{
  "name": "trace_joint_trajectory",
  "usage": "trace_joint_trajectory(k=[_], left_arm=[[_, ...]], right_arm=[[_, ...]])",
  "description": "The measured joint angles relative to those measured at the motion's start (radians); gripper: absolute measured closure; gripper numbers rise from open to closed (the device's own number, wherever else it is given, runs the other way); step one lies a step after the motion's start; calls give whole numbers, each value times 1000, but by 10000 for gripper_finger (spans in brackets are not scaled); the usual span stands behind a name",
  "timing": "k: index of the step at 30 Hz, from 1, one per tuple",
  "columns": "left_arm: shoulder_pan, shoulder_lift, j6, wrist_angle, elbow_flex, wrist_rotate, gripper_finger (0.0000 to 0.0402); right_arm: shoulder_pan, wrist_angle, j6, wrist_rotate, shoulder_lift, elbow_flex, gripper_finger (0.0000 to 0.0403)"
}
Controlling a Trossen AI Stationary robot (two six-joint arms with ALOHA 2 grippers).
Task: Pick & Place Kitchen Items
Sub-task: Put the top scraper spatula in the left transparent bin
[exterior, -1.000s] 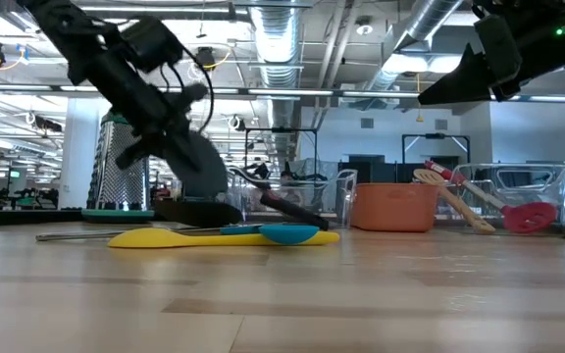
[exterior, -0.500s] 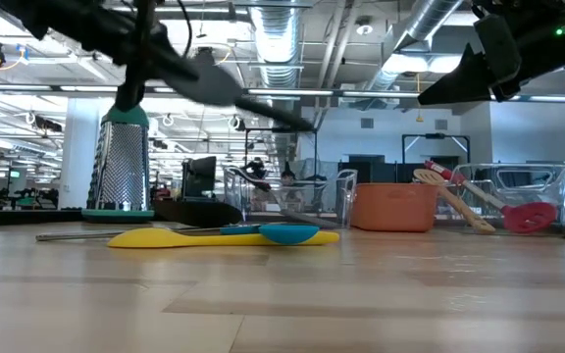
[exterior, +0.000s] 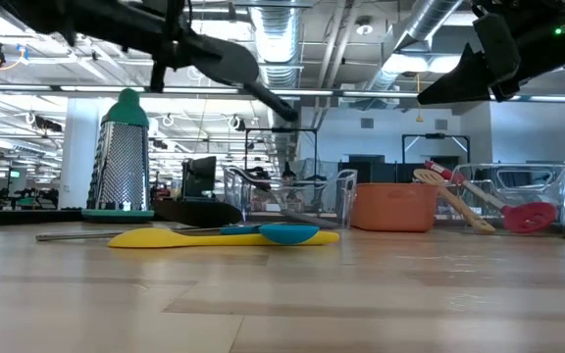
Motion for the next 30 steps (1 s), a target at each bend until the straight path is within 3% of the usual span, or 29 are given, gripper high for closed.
trace_joint_trajectory(k=[8,15,21,26,30], left_arm=[[114,270,52,330,26,-14,401],[156,481,114,416,194,-24,401],[155,597,229,415,334,-120,401],[163,667,258,427,362,-228,401],[181,737,247,451,362,-258,401]], right_arm=[[0,0,0,1,0,0,402],[0,-1,-3,2,0,0,402],[0,-3,-3,1,0,0,402],[1,-4,-3,1,0,0,402],[1,-4,-3,1,0,0,402]])
